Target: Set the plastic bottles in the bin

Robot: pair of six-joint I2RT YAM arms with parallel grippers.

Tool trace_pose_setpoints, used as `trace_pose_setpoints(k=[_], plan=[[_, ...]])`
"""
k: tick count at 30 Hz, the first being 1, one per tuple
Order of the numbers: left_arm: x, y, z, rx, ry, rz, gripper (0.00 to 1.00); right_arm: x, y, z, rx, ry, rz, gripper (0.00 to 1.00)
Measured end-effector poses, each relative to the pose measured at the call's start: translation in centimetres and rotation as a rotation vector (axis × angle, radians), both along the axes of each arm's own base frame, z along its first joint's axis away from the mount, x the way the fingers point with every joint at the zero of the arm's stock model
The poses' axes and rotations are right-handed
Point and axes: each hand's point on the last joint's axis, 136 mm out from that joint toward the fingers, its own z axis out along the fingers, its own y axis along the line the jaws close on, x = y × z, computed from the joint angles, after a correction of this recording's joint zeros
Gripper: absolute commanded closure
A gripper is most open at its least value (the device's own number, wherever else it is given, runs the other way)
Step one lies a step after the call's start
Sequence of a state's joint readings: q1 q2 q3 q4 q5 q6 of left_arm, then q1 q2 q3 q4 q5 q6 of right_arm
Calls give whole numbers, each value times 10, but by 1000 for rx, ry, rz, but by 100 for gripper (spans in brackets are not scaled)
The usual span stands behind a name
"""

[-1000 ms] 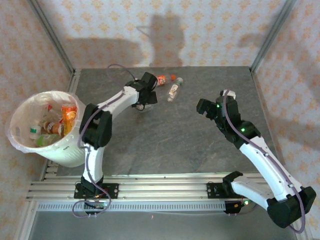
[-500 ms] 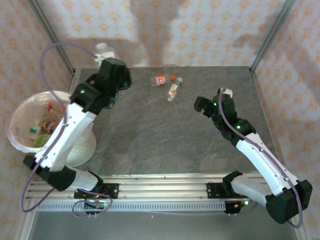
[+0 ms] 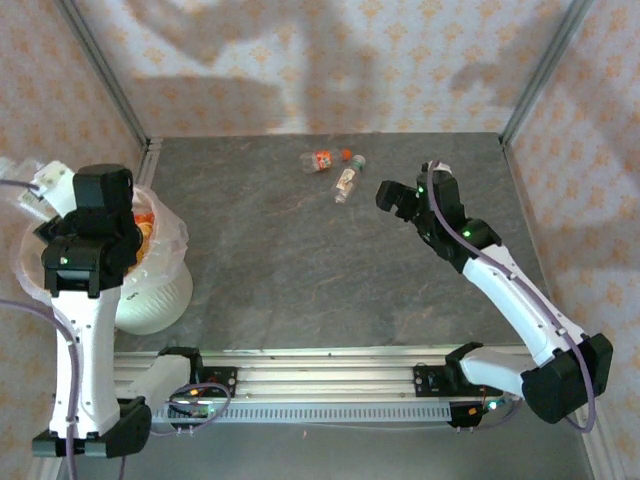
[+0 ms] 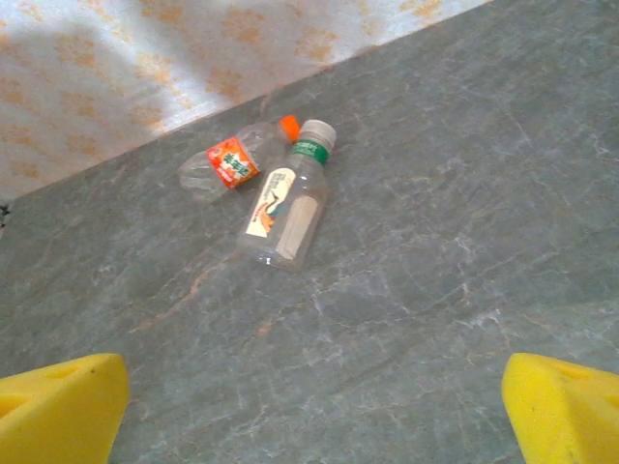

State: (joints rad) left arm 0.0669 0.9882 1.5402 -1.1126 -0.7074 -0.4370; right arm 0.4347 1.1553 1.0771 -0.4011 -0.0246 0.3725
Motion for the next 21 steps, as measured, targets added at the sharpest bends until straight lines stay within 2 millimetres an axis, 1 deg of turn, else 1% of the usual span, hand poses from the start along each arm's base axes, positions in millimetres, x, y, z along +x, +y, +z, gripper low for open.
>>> trace_pose_setpoints(k=[2,4,8,10,12,14,15,19,21], plan=[[-10,7,-13,-31,19,33,30,2,2,5,1,-8,9,1],[-15,10,-28,-72,37,45,29,4,4,11,-1,-18,19,1],[-14,8,-60,-160,79,24,28,6,7,28,-2,-38,35,1],[-15,9,-70,-189,95,36,26,8,8,34,3,-49,36,1],[-18,10,-73,-208,94,49,16,8,8,33,5,-45,38,0],[-20,9,-74,-226,75,55,5,9,10,30,8,-33,38,0],[-20,8,-74,-236,65,56,1,10,10,28,7,-28,38,0],[-23,6,-73,-252,57,62,0,11,13,17,7,6,41,0],[-26,6,-67,-251,46,64,0,12,13,15,8,16,41,0]])
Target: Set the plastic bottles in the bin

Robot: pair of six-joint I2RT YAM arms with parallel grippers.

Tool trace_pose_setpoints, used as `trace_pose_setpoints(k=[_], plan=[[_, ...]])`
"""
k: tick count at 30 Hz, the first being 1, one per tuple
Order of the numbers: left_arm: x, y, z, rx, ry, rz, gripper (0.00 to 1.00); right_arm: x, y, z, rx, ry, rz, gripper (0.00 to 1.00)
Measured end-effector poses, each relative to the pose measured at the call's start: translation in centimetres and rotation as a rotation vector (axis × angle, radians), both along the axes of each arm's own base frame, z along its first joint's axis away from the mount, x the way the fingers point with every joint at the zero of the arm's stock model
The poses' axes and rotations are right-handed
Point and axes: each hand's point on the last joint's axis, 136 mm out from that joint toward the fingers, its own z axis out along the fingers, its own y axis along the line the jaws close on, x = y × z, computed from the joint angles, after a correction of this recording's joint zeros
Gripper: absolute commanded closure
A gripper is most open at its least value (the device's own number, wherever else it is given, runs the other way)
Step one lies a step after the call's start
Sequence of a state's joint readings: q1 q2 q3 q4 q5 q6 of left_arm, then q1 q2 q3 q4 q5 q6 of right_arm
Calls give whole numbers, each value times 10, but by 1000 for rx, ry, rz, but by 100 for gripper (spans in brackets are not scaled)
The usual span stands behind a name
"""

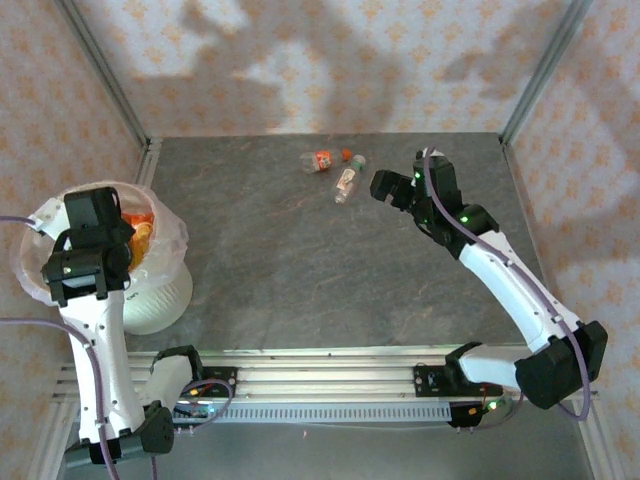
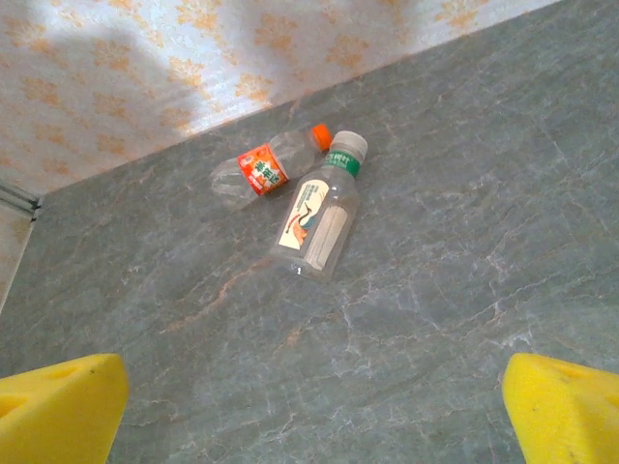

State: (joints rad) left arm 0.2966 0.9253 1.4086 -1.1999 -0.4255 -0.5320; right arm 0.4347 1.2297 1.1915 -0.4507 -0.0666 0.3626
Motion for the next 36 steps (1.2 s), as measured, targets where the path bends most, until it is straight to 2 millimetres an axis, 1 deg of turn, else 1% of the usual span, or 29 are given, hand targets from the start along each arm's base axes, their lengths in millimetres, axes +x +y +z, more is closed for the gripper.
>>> trace_pose_setpoints(k=[5,9,12,15,19,21,23,24,26,28,31,34,36], plan=[[-10,-2,21,14,-76,15,0,0,1,-2,7,8,0,1],[-10,-9,26,-6,-118,-19,0,1,2,-5,8,17,2,0],[7,-22,23,-74,-155,-103,0,1,2,-6,6,20,2,0],[30,-35,17,-155,-180,-190,0,2,3,-6,10,23,0,0],[60,-57,14,-281,-262,-297,0,1,3,-6,25,27,-9,0],[70,-68,13,-339,-304,-343,1,1,3,-7,35,30,-15,1],[79,-84,18,-381,-353,-409,1,-1,2,-9,46,33,-22,1],[84,-95,23,-397,-378,-456,1,-4,0,-12,50,36,-26,1],[93,-118,36,-418,-421,-561,1,-11,-3,-19,56,41,-34,1],[101,-146,50,-441,-468,-680,1,-19,-8,-25,58,43,-37,1],[114,-184,66,-476,-523,-834,0,-26,-11,-32,52,50,-40,1],[129,-223,74,-517,-548,-971,0,-26,-11,-37,48,60,-40,1],[139,-246,73,-541,-540,-1041,0,-23,-11,-40,46,66,-46,1]])
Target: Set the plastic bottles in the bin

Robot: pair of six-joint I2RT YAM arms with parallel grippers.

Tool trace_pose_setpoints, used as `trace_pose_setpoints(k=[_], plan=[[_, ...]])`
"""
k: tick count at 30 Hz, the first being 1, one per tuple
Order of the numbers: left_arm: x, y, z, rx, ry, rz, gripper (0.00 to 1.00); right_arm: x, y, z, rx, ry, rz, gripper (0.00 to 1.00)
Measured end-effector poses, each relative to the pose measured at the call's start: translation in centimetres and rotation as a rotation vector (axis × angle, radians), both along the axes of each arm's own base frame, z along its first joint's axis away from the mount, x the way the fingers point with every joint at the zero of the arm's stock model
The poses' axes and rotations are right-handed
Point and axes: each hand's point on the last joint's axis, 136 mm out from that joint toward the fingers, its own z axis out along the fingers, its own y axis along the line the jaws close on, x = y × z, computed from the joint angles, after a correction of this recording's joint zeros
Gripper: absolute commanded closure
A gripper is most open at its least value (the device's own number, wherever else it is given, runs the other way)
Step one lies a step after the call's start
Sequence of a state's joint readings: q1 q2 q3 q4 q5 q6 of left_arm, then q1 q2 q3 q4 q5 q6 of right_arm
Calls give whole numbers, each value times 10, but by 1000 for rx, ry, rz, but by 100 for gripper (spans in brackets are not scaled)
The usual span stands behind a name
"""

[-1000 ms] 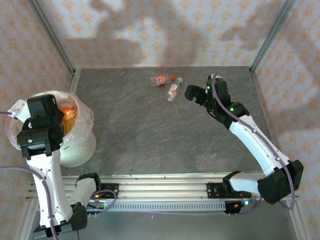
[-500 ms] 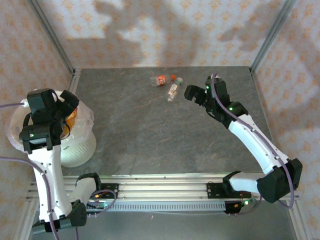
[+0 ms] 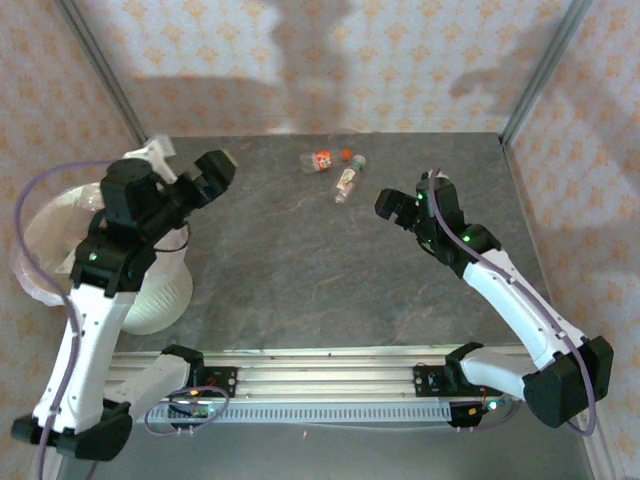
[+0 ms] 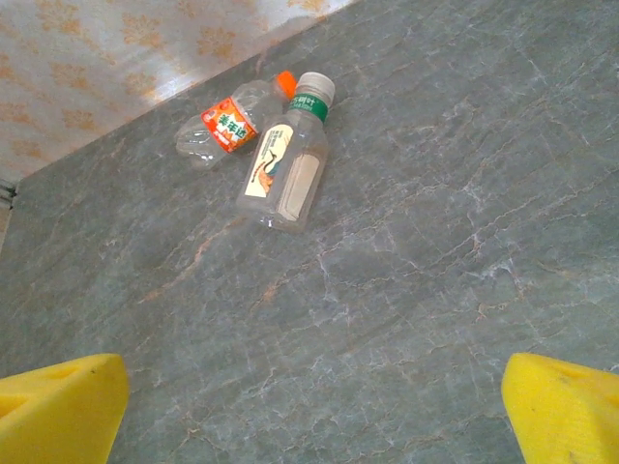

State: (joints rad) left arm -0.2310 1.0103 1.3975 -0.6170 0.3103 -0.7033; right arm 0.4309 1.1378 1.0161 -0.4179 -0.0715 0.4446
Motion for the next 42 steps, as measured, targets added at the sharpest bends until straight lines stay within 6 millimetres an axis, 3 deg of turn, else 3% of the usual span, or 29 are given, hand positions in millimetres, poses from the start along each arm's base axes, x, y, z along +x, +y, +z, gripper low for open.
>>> trace_pose_setpoints(k=[4,9,17,24,30,35,42], plan=[[27,-35,-22,14,53,-87,0,14,0,-17,-7,34,-19,1],[44,-53,-51,44,127,-127,0,43,2,-64,-51,152,-44,1],[41,-48,-57,78,126,-115,0,112,30,-100,-55,235,-63,1],[36,-41,-62,114,127,-96,0,161,81,-125,-22,258,39,1],[36,-39,-64,131,134,-90,0,178,110,-154,-126,300,49,1],[36,-37,-65,141,131,-83,0,189,121,-171,-208,319,25,0],[36,-37,-68,145,141,-83,0,192,108,-195,-270,357,-47,29]])
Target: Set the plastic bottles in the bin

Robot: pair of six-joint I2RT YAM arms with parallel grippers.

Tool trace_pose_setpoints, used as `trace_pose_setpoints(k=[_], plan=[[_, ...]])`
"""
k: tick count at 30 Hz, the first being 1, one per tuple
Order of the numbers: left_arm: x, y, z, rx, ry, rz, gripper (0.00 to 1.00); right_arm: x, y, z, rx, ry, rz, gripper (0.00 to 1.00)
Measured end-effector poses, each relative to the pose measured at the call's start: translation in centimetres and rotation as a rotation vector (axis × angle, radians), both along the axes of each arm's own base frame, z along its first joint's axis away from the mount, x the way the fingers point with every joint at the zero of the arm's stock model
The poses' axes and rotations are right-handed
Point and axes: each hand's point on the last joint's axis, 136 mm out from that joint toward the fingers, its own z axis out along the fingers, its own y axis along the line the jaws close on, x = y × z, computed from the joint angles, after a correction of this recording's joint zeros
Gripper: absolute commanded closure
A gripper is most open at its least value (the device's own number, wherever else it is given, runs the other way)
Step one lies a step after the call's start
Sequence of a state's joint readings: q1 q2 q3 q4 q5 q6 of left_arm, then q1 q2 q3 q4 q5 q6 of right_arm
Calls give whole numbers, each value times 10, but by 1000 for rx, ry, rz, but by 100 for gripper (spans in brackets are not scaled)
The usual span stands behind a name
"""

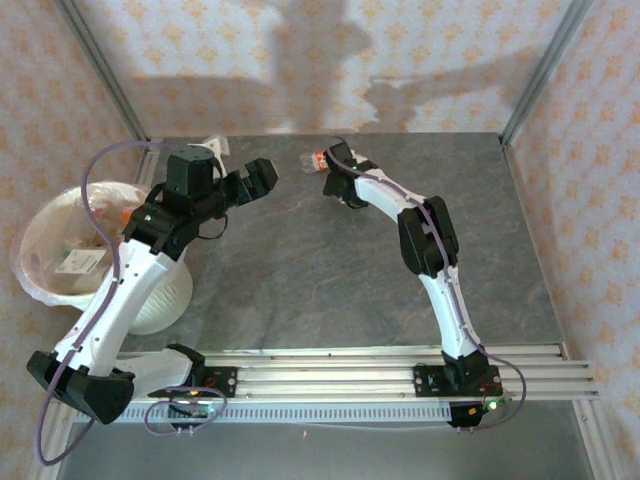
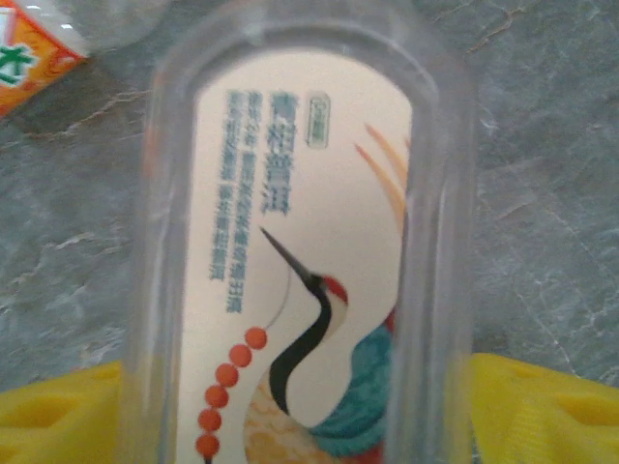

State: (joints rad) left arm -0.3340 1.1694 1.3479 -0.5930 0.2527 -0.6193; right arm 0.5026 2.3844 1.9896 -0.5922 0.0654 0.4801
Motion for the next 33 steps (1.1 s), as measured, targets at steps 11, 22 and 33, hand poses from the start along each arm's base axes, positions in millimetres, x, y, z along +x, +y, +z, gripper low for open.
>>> trace_pose_setpoints(k=[11,22,33], plan=[[-1,-1,-7,-4,19,1,0,-13,-5,-1,-10,-22,57,47],[9,-19,-19,-71,46,-56,0,-79,-20,75,95,-150,197,50],[17,-68,-19,-171,40,-190,0,-148,-14,141,318,-306,381,51]])
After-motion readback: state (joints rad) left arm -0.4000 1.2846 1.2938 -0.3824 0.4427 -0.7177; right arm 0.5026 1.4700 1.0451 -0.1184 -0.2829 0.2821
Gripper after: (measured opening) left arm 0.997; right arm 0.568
